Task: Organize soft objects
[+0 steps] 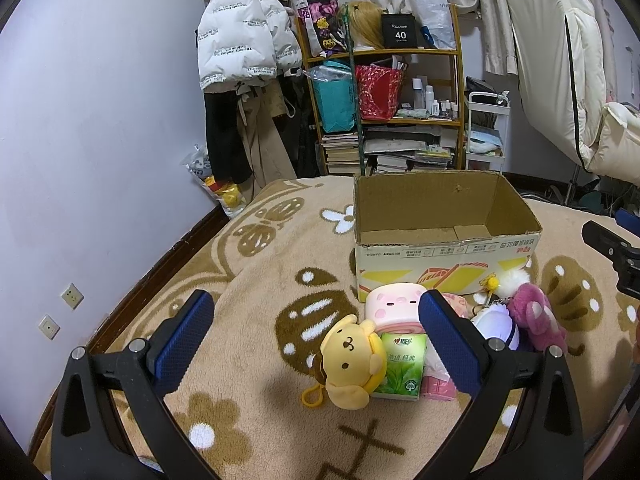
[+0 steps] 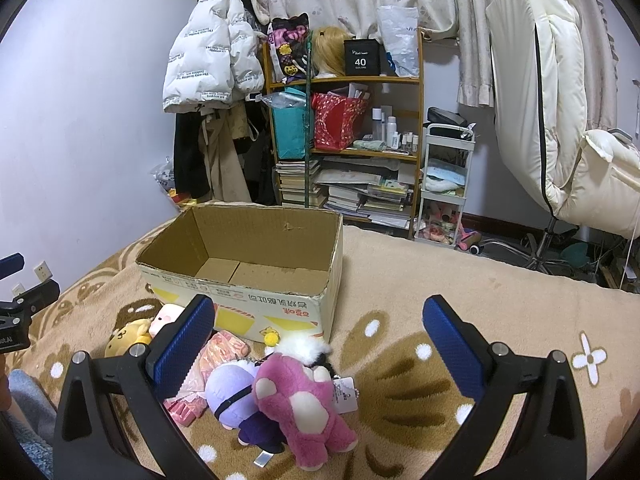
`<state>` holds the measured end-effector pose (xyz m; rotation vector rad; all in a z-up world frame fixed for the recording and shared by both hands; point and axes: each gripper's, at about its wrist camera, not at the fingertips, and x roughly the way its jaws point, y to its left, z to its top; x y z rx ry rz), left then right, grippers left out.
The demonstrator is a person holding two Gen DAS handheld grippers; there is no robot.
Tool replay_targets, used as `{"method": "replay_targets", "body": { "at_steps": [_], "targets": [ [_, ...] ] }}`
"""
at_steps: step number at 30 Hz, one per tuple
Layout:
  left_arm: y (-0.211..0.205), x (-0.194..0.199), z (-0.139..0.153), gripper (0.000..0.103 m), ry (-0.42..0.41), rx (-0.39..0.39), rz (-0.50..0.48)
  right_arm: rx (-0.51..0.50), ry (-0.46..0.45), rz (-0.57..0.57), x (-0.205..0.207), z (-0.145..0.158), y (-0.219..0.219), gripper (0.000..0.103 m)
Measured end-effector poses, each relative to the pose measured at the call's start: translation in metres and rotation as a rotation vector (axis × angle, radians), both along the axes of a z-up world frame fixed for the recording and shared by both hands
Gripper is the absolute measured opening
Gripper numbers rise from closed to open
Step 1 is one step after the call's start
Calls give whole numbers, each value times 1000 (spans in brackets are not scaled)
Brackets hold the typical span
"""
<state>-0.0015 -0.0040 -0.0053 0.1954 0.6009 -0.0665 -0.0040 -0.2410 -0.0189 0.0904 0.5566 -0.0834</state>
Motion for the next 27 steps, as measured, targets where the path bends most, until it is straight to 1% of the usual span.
{"method": "replay_targets", "body": {
  "at_steps": [19, 25, 27],
  "targets": [
    [-1, 1, -1, 101, 5, 4, 1, 0, 2, 1, 0, 0, 0, 103],
    [1, -1, -11, 101, 28, 16, 11, 1, 3, 1, 1, 0, 0, 103],
    [5, 9, -18, 101, 48, 21, 21, 12, 11, 7, 1, -2, 0, 103]
  ]
}}
